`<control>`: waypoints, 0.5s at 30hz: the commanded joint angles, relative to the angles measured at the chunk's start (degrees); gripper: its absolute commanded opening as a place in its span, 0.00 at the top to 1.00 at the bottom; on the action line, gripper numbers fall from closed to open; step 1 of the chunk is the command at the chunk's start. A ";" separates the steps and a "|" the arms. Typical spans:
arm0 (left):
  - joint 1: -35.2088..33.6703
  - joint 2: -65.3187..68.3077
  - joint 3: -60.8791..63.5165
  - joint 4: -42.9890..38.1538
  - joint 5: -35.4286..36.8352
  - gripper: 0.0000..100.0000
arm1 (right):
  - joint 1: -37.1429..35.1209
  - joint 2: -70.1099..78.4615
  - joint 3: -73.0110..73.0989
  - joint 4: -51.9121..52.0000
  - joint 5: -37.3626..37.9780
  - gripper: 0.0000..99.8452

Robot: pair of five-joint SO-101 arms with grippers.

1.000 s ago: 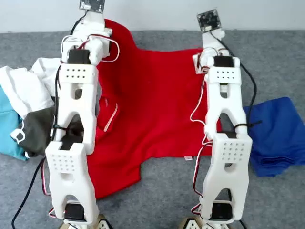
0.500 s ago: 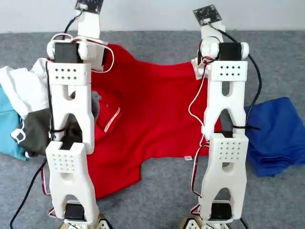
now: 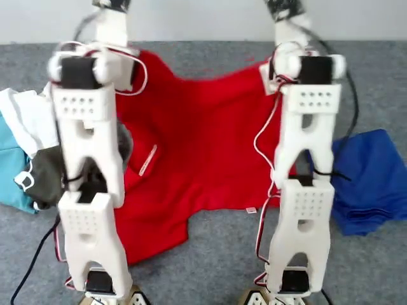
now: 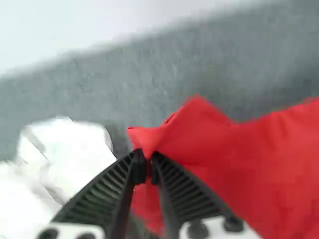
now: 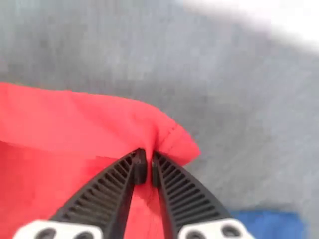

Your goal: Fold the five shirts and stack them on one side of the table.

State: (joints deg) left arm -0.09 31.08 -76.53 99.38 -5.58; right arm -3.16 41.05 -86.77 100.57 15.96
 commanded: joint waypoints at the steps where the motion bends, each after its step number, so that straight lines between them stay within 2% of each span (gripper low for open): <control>1: 2.99 -11.16 -5.76 1.14 -0.18 0.99 | -0.40 -13.41 -2.29 2.42 0.26 0.99; 15: 13.01 -46.24 4.00 1.14 -0.26 0.99 | -0.57 -61.85 29.54 2.15 0.26 0.99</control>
State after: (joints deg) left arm 11.34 -7.78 -73.54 99.38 -5.58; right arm -3.34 -9.93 -63.03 100.66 15.96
